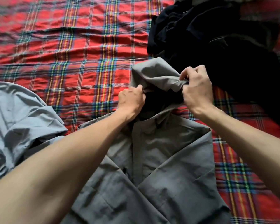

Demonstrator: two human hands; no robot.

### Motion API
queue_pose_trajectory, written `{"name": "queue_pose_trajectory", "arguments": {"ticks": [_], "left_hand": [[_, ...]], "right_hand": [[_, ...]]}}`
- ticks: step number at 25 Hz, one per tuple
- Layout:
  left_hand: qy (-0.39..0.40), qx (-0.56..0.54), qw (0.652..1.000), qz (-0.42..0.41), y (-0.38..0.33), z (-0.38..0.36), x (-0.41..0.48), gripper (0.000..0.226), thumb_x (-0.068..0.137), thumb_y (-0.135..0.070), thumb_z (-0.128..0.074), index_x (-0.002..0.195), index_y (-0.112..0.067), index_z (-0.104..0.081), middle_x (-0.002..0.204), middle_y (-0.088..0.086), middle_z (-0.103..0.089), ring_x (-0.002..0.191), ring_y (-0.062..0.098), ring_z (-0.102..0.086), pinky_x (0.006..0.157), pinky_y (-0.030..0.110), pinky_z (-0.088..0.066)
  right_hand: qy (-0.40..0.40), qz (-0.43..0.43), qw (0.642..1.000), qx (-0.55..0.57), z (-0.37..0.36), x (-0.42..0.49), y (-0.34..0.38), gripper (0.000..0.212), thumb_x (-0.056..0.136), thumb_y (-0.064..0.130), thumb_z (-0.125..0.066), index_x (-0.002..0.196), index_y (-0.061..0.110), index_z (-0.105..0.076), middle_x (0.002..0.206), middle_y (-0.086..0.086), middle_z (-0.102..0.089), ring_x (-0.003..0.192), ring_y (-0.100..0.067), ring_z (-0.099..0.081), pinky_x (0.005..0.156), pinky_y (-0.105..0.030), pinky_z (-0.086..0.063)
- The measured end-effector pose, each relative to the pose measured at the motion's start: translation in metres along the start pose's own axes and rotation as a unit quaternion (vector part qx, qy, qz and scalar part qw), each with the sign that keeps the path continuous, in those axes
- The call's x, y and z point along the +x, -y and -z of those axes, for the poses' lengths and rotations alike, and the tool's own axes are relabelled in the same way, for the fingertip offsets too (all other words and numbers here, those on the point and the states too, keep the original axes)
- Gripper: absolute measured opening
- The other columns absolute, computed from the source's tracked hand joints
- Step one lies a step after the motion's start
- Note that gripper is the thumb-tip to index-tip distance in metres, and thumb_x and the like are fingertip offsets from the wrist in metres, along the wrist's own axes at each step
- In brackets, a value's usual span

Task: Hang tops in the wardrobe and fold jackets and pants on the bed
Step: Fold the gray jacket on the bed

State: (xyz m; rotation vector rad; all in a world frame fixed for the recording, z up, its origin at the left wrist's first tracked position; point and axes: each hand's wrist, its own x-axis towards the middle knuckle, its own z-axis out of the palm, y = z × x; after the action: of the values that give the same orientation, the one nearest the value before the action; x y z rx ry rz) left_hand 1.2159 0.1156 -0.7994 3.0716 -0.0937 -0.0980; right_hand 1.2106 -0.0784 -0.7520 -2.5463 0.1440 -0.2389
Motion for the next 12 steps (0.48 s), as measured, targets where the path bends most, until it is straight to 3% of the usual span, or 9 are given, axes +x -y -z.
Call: {"name": "queue_pose_trajectory", "arguments": {"ticks": [2, 4, 6, 7, 8, 9, 10, 12], "left_hand": [[-0.042, -0.092, 0.993, 0.063, 0.007, 0.020, 0.003, 0.022, 0.095, -0.032, -0.046, 0.100, -0.014, -0.058, 0.096, 0.020, -0.067, 0.091, 0.039, -0.063, 0.069, 0.037, -0.036], [-0.059, -0.229, 0.959, 0.155, 0.019, 0.037, 0.006, 0.019, 0.093, -0.032, -0.048, 0.089, -0.016, -0.058, 0.087, 0.013, -0.064, 0.088, 0.034, -0.061, 0.068, 0.032, -0.032], [-0.094, -0.376, 0.892, 0.233, 0.037, 0.049, 0.007, 0.007, 0.091, -0.022, -0.051, 0.090, -0.016, -0.056, 0.086, 0.005, -0.059, 0.091, 0.031, -0.061, 0.068, 0.030, -0.033], [-0.101, -0.399, 0.876, 0.251, 0.046, 0.054, 0.005, 0.011, 0.090, -0.016, -0.051, 0.099, -0.016, -0.056, 0.089, 0.004, -0.060, 0.093, 0.031, -0.062, 0.069, 0.029, -0.035], [-0.095, -0.357, 0.902, 0.222, 0.054, 0.059, 0.001, 0.026, 0.087, -0.011, -0.051, 0.112, -0.016, -0.055, 0.092, 0.006, -0.061, 0.092, 0.033, -0.062, 0.070, 0.030, -0.036], [-0.088, -0.237, 0.957, 0.143, 0.063, 0.060, -0.003, 0.041, 0.084, -0.008, -0.050, 0.122, -0.020, -0.053, 0.095, 0.009, -0.063, 0.088, 0.035, -0.063, 0.070, 0.033, -0.038], [-0.072, -0.104, 0.991, 0.049, 0.068, 0.063, -0.007, 0.049, 0.081, -0.009, -0.051, 0.127, -0.024, -0.052, 0.097, 0.011, -0.064, 0.082, 0.038, -0.064, 0.068, 0.037, -0.040], [-0.052, 0.035, 0.995, -0.077, 0.070, 0.070, -0.007, 0.038, 0.082, -0.019, -0.056, 0.119, -0.026, -0.057, 0.095, 0.011, -0.064, 0.076, 0.040, -0.065, 0.063, 0.038, -0.042]], "right_hand": [[0.043, 0.028, 0.995, -0.084, 0.001, 0.005, -0.002, 0.018, 0.080, 0.003, -0.051, 0.088, 0.016, -0.060, 0.095, -0.009, -0.056, 0.083, -0.033, -0.057, 0.065, -0.034, -0.040], [0.068, 0.046, 0.990, -0.116, 0.007, 0.013, 0.004, 0.016, 0.079, 0.004, -0.052, 0.086, 0.015, -0.060, 0.094, -0.011, -0.059, 0.085, -0.037, -0.059, 0.067, -0.035, -0.041], [0.074, -0.021, 0.995, -0.064, 0.015, 0.023, 0.014, 0.018, 0.078, 0.004, -0.051, 0.086, 0.017, -0.060, 0.092, -0.010, -0.061, 0.084, -0.034, -0.057, 0.073, -0.034, -0.043], [0.078, -0.090, 0.993, -0.013, 0.016, 0.030, 0.015, 0.020, 0.079, 0.005, -0.050, 0.088, 0.020, -0.060, 0.091, -0.008, -0.061, 0.084, -0.030, -0.055, 0.075, -0.032, -0.042], [0.087, -0.157, 0.983, 0.038, 0.016, 0.036, 0.016, 0.020, 0.079, 0.009, -0.050, 0.090, 0.022, -0.060, 0.093, -0.006, -0.061, 0.086, -0.027, -0.054, 0.079, -0.031, -0.043], [0.096, -0.211, 0.968, 0.091, 0.016, 0.040, 0.018, 0.019, 0.078, 0.014, -0.050, 0.089, 0.024, -0.062, 0.096, -0.005, -0.064, 0.091, -0.026, -0.057, 0.084, -0.031, -0.047], [0.102, -0.249, 0.954, 0.131, 0.014, 0.042, 0.018, 0.019, 0.073, 0.021, -0.050, 0.084, 0.024, -0.064, 0.098, -0.005, -0.067, 0.095, -0.027, -0.061, 0.089, -0.037, -0.051], [0.101, -0.266, 0.945, 0.160, 0.003, 0.049, 0.010, 0.023, 0.061, 0.029, -0.047, 0.071, 0.026, -0.068, 0.094, -0.008, -0.072, 0.095, -0.034, -0.066, 0.088, -0.048, -0.056]]}}
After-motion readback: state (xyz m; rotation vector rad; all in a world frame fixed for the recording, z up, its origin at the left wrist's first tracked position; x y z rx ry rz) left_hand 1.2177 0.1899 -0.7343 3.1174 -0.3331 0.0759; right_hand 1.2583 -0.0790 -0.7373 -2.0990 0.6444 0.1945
